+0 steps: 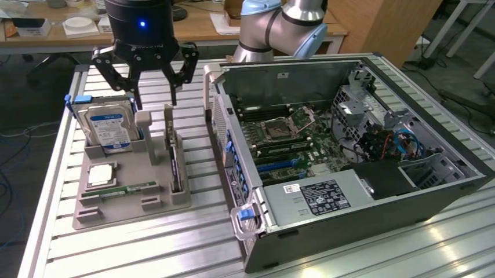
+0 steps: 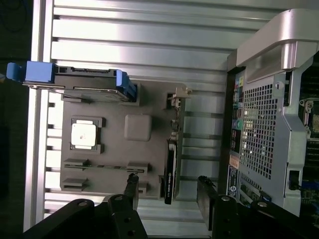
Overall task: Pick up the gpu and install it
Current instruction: 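Pick up the gpu and move the gpu toward the slot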
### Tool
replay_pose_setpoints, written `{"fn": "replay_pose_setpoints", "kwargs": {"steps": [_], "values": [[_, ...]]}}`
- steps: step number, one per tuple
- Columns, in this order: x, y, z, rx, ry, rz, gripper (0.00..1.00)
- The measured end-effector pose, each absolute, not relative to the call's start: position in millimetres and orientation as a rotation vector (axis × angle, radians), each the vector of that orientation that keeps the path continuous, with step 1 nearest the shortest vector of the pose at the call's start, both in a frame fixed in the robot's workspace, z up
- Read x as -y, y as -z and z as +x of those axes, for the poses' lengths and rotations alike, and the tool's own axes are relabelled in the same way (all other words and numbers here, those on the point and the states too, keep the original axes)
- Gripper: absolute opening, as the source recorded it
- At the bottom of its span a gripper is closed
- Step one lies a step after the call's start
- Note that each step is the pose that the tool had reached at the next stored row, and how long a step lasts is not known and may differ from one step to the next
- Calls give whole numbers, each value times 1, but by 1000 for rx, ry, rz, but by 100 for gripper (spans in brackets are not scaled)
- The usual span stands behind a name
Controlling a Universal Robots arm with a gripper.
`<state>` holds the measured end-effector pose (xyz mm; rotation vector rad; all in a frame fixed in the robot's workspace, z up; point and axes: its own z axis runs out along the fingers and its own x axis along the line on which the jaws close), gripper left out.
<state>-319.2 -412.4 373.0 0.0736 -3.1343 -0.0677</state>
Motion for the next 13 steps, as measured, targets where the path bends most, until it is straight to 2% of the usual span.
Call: {"fn": "replay_pose_setpoints", "kwargs": {"steps": [13], "values": [[416,-368,-319,3134,68,88,59]]}}
